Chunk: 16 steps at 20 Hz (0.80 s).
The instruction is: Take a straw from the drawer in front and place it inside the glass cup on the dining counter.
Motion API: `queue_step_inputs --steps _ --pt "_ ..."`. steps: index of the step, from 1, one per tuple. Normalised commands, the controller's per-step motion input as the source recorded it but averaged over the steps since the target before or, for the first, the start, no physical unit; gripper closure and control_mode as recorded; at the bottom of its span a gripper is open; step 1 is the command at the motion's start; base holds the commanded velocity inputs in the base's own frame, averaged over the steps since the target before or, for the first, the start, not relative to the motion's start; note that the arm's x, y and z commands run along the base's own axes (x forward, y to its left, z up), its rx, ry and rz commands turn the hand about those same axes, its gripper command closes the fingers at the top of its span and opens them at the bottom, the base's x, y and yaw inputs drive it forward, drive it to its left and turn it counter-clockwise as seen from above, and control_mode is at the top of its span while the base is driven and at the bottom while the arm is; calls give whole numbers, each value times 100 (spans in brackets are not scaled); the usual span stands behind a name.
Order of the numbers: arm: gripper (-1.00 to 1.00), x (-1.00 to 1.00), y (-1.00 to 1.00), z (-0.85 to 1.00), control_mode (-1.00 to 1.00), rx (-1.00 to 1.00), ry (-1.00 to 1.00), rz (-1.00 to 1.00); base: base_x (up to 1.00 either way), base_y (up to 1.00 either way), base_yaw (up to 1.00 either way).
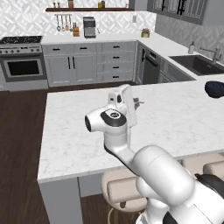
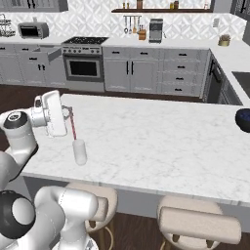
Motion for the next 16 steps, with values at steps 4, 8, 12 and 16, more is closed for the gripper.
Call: queue_step_inputs --steps 4,8,12,16 --pt "100 8 0 -7 -100 0 2 3 0 0 0" --pt "100 6 0 -13 -100 0 4 4 0 0 0" --pt "100 27 0 -20 -100 0 6 4 0 0 0" --pt "100 47 1 -19 -100 0 7 4 0 0 0"
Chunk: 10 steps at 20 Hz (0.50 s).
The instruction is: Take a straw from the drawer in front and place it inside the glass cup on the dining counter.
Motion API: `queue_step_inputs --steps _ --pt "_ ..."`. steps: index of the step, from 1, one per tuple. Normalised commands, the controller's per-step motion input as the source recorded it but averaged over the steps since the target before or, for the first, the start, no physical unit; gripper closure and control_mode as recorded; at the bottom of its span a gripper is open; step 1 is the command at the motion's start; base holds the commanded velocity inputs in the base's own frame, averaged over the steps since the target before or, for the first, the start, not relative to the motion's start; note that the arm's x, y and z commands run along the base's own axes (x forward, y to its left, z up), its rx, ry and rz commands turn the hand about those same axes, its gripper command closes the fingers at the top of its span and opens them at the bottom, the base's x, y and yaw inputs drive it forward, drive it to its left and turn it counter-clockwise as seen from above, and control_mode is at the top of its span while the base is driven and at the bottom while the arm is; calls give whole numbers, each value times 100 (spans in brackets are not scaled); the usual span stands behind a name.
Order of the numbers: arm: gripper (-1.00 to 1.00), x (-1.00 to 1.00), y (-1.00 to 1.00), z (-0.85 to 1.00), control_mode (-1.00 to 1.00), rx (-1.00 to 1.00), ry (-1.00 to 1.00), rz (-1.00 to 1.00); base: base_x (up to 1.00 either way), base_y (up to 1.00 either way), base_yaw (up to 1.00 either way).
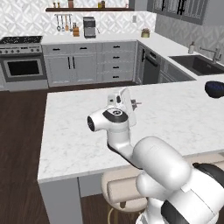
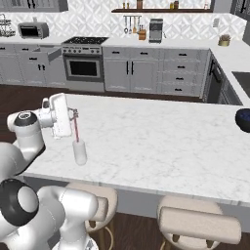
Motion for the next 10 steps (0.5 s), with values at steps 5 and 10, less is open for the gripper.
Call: queue_step_inputs --steps 5,10 --pt "100 38 6 -12 -100 0 7 4 0 0 0" --pt "100 28 14 -14 -100 0 8 5 0 0 0"
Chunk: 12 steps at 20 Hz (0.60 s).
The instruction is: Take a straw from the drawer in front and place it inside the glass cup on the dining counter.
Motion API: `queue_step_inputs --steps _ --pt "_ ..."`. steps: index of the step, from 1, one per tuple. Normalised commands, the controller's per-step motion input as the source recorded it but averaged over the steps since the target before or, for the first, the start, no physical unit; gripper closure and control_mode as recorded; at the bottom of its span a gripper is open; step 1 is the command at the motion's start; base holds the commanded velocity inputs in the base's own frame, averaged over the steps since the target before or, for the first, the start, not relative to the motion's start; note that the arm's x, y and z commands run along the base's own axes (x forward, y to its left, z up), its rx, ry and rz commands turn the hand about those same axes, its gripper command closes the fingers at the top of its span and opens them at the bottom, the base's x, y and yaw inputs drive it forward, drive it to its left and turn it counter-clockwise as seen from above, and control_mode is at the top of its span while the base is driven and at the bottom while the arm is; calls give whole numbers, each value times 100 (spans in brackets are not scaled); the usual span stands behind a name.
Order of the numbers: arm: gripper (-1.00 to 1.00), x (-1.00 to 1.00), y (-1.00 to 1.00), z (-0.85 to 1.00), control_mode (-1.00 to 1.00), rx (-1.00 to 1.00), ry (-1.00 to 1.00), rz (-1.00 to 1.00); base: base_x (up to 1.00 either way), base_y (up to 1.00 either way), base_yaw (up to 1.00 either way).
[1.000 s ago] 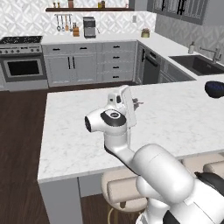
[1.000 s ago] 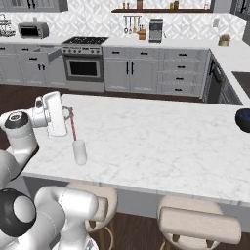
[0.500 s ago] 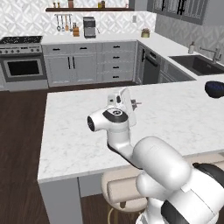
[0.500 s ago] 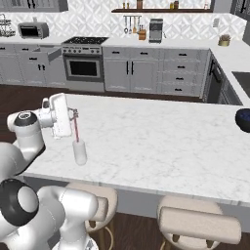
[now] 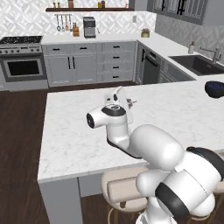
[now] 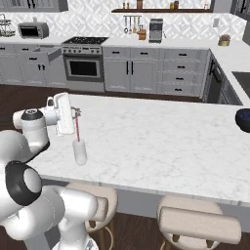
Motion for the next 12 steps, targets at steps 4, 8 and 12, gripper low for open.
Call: queue_step_inputs --steps 4,8,12 --pt "100 30 14 -20 -100 0 8 4 0 0 0" --pt "100 30 5 -23 -100 0 4 3 0 0 0" --pt "100 22 0 -23 -100 0 1 3 0 0 0"
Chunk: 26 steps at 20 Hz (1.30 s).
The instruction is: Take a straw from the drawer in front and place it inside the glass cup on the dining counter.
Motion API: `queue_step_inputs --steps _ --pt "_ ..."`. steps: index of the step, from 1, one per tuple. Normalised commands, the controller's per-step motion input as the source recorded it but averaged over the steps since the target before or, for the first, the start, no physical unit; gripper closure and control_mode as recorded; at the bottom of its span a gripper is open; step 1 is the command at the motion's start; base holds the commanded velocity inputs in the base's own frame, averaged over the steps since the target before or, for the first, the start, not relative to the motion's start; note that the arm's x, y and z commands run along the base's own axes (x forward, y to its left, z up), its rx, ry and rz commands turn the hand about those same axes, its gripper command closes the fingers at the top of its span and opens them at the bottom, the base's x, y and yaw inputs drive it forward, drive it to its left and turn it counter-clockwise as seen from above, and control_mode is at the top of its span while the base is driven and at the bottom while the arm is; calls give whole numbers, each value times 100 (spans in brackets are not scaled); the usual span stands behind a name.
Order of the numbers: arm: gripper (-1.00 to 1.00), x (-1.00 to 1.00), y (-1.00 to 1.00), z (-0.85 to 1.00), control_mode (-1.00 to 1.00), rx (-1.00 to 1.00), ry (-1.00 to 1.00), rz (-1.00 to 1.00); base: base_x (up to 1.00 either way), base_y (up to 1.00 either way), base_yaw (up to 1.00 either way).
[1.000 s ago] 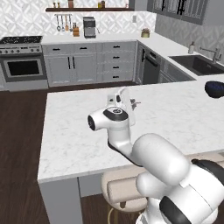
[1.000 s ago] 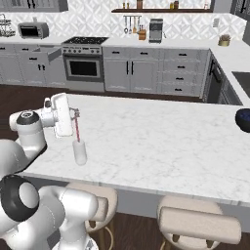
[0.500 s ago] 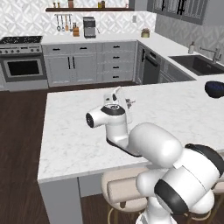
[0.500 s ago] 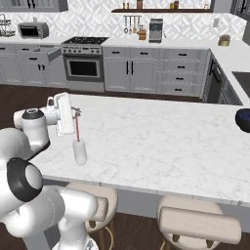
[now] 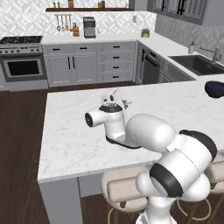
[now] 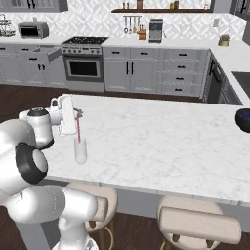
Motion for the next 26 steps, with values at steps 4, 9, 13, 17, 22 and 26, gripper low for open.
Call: queue_step_inputs --steps 4,9,13,17,22,26 --pt "100 12 0 -22 -100 -2 0 2 0 0 0" --pt "100 -21 0 -13 -100 0 0 0 0 0 0" --pt "100 -25 0 -16 -100 0 0 0 0 0 0" --pt "100 -2 -1 -20 -100 0 0 0 0 0 0" --pt "100 0 -1 -12 -100 0 2 0 0 0 0" --pt "-100 0 0 0 -100 0 0 0 0 0 0"
